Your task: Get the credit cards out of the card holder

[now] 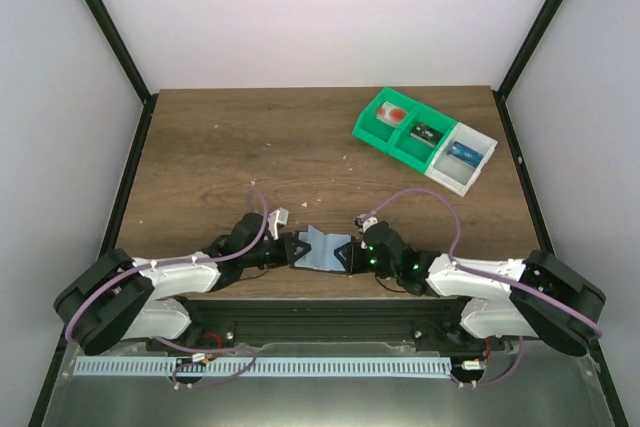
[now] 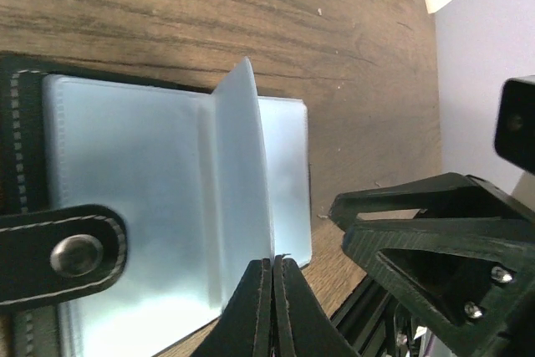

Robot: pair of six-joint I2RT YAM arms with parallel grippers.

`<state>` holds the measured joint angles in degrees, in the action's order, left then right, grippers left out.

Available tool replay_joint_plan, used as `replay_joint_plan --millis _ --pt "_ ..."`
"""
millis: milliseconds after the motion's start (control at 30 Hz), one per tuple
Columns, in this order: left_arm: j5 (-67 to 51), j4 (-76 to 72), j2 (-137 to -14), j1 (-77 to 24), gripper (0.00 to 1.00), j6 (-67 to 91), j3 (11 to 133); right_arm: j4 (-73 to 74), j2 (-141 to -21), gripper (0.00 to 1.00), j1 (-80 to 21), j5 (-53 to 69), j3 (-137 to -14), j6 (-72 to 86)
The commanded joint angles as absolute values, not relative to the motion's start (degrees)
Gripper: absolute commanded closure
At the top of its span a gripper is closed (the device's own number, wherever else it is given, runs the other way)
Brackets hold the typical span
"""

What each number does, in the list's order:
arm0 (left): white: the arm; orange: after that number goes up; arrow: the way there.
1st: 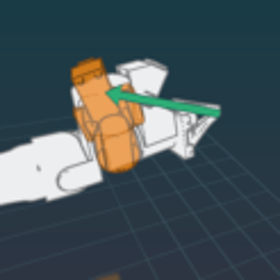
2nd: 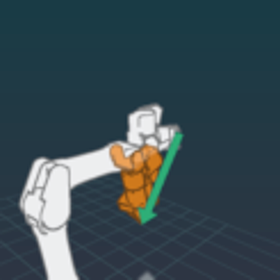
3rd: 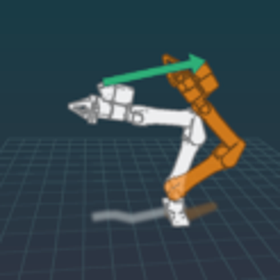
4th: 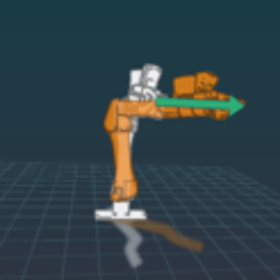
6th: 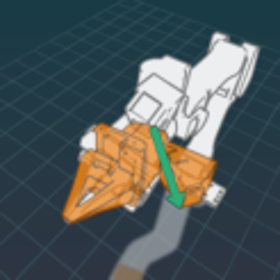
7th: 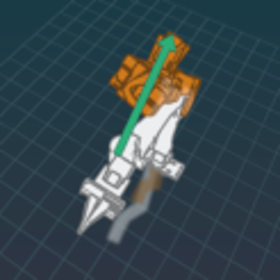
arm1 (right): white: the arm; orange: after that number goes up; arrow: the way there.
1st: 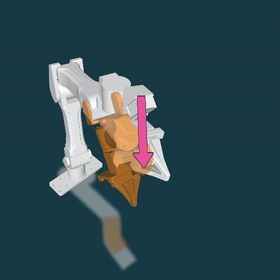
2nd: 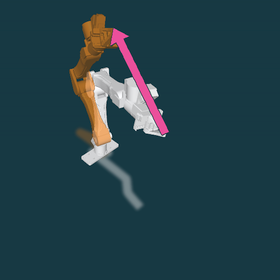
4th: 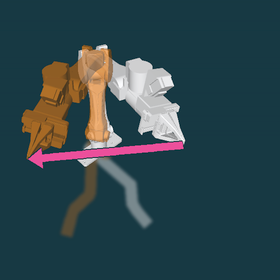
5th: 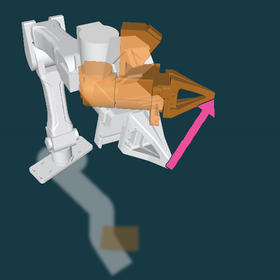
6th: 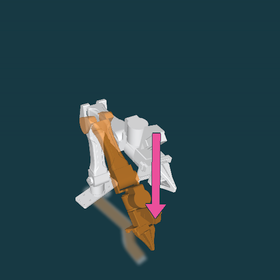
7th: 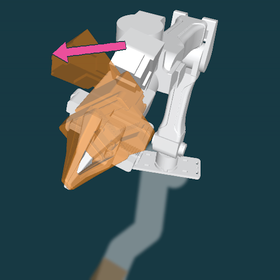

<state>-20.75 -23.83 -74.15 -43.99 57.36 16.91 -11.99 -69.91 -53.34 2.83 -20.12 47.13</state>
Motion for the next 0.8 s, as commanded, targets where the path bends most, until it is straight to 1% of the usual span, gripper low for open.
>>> replay_joint_plan --millis 0,100,200,400,433,533,633,767 --pt "-19.67 -20.69 -72.46 -44.19 1.00 54.67 18.64 -10.68 -70.25 0.72 -52.99 0.18 -19.33 46.66" --pt "-22.51 -25.90 -72.50 -44.23 1.00 55.84 17.32 -8.18 -70.98 0.69 -52.79 -1.59 -19.34 47.83" --pt "-24.11 -31.36 -73.39 -44.97 1.00 58.46 16.55 -6.72 -70.97 0.69 -52.25 -2.39 -18.93 49.08" --pt "-25.42 -34.53 -79.68 -47.42 1.00 58.69 19.74 -7.36 -69.34 0.68 -47.58 0.07 -17.69 47.68" --pt "-25.85 -36.03 -80.92 -47.54 0.97 58.89 19.99 -7.42 -68.81 0.68 -46.81 0.46 -17.67 47.08" --pt "-26.64 -36.62 -83.57 -47.55 0.75 58.61 20.97 -6.32 -66.78 0.68 -45.46 1.26 -18.26 46.34" --pt "-27.01 -35.91 -84.44 -47.60 0.62 58.31 21.77 -5.16 -64.16 0.67 -45.44 2.72 -19.09 46.12" --pt "-26.13 -34.84 -83.76 -47.59 0.57 58.40 21.71 -4.66 -61.13 0.65 -45.44 5.66 -19.93 45.88"
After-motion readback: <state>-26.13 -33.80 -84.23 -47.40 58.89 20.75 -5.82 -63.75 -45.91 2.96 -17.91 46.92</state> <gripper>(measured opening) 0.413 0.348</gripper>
